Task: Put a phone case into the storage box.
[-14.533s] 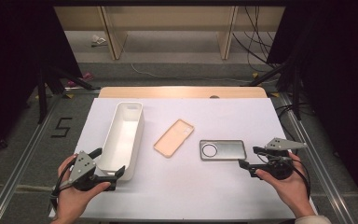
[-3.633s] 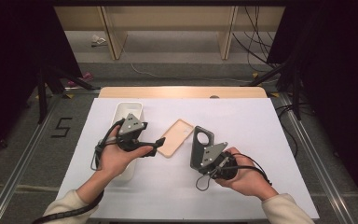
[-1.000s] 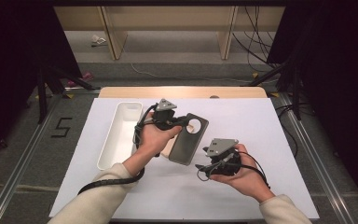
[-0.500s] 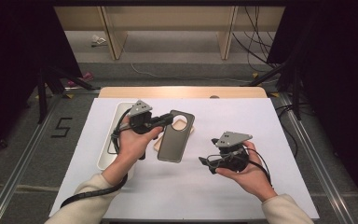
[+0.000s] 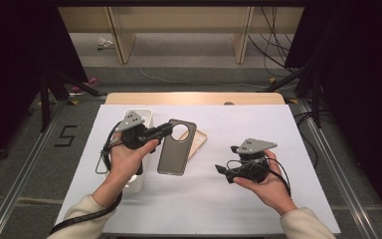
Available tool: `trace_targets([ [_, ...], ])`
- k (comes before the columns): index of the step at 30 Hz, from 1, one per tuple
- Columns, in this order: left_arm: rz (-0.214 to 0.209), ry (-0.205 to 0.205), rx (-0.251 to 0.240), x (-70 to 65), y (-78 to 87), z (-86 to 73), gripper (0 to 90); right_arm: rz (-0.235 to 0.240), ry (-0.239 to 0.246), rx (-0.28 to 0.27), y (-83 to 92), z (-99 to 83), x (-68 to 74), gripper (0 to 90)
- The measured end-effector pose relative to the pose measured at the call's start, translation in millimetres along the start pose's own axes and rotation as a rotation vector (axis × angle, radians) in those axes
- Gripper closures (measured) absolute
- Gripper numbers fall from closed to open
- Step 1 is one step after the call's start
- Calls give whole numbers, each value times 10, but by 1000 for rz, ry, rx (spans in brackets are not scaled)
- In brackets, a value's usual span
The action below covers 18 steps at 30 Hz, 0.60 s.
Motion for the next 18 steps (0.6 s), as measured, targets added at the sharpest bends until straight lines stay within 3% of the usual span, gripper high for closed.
trace_targets([
  [18, 25, -25, -37, 83, 142, 138, 818, -7, -33, -6, 45, -43, -83, 167],
])
Point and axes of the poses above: each handheld gripper's, and its own axes: y roughly backward along the jaws, z roughly out of its top, x roughly to its left, the point moved 6 cm from there along -y, roughly forward along the jaws, and after that the axes turned 4 degrees about -z, right-handed, at the moved point
